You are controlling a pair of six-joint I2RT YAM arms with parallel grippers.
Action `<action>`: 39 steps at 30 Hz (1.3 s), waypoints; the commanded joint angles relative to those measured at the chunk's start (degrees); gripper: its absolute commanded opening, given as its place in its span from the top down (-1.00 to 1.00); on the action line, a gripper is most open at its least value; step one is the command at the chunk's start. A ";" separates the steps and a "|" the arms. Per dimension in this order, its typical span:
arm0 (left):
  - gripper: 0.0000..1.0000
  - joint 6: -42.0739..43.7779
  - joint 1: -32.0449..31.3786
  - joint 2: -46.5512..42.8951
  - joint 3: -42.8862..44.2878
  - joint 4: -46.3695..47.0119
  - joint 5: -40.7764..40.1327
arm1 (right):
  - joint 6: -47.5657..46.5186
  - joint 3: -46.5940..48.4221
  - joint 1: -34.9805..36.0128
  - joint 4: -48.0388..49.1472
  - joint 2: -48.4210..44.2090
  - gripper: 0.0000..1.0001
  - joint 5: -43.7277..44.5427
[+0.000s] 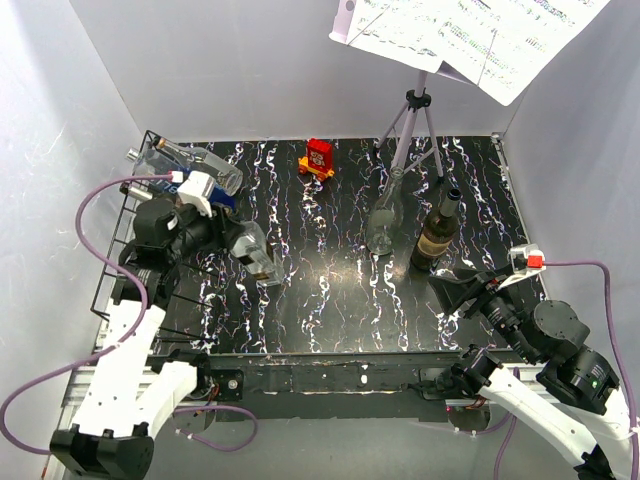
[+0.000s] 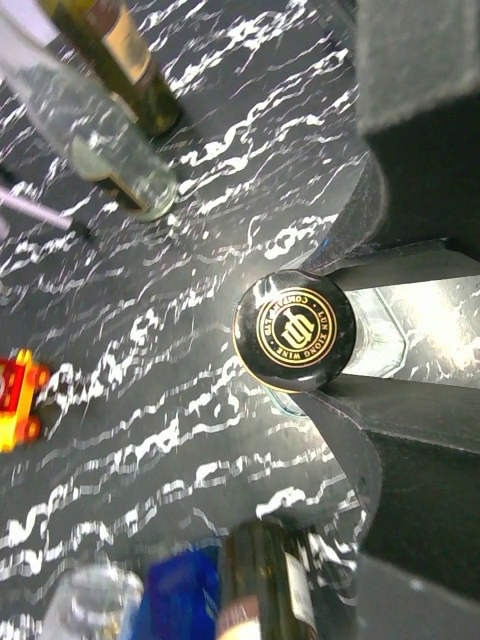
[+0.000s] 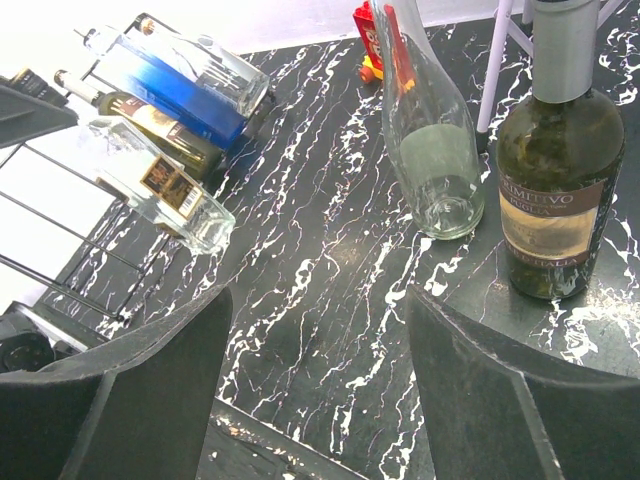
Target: Take the wine bottle off the wine rack
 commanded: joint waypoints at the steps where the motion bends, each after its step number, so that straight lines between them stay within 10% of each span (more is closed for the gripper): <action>1: 1.00 -0.47 -4.78 1.72 3.75 9.92 8.79 | -0.62 1.12 0.18 2.39 0.45 -0.55 1.00; 17: 1.00 -0.48 -42.93 18.50 9.98 23.72 -9.14 | -0.62 2.26 0.18 2.74 2.12 -0.55 0.56; 39: 1.00 2.16 -54.80 48.65 31.86 35.77 -10.11 | -3.44 6.40 0.18 4.50 -3.23 -0.52 3.81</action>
